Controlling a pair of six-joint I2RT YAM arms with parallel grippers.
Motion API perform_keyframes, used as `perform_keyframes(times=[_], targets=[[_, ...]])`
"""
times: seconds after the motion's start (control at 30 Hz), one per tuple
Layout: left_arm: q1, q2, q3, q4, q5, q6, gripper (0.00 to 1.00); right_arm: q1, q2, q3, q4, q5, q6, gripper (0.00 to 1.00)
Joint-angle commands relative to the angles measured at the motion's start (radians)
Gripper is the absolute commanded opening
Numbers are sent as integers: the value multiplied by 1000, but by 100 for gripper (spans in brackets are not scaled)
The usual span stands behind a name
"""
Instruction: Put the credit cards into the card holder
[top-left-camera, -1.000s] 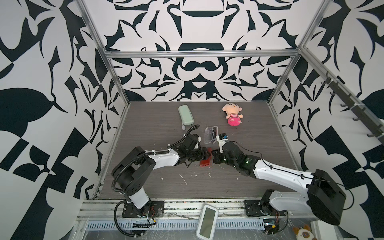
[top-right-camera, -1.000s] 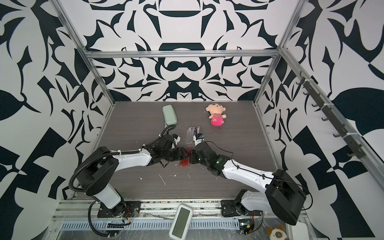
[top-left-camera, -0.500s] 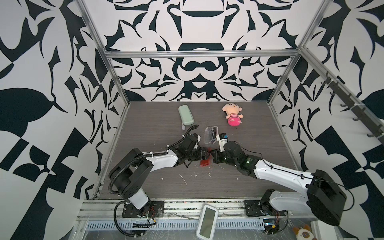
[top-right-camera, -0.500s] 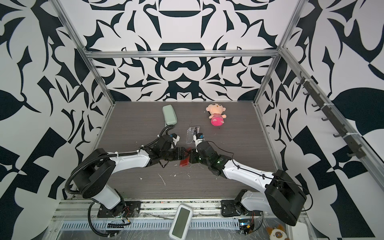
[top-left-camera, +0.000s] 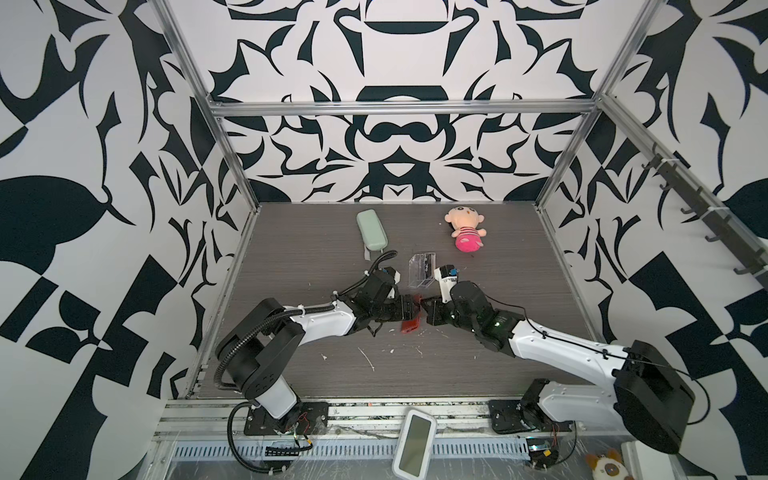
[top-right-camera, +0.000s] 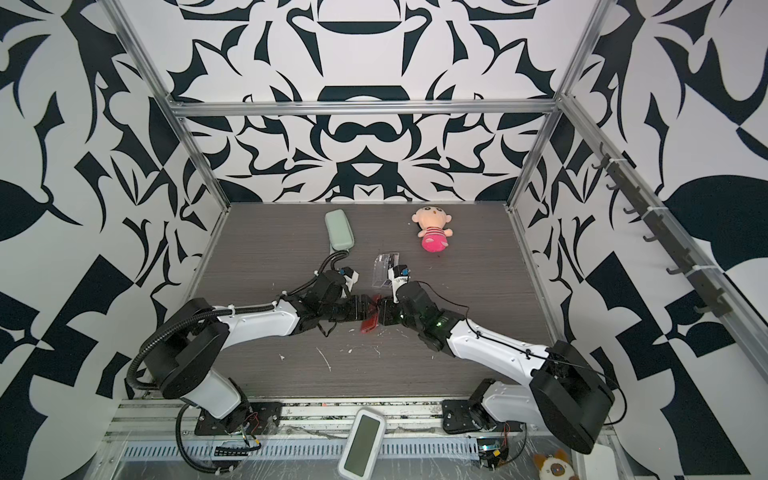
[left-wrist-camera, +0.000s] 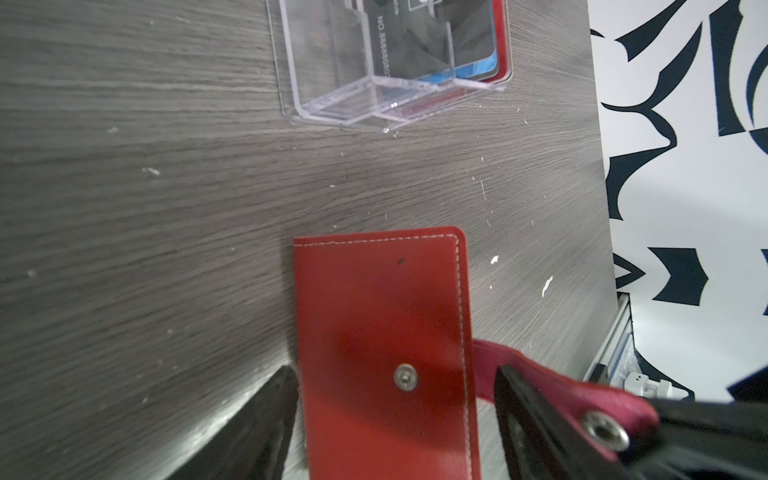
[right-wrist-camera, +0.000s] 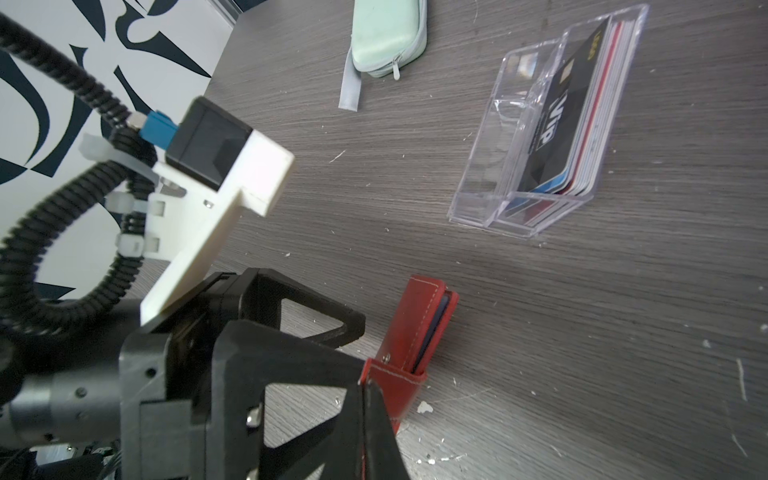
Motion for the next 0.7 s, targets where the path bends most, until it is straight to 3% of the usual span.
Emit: perform_keyframes(times=[0.0,0.27,0.67], targets=[[-4,-25,-12,-16,-21,11,77,-8,-27,4,49,-13,15,0],[-4,-48,-19,-48,-73,13,69,-15,-16,16,12,12,10,0],[-4,-121,-50,-114,-192,23,64,-15,-15,46,-62,60,-21,0]])
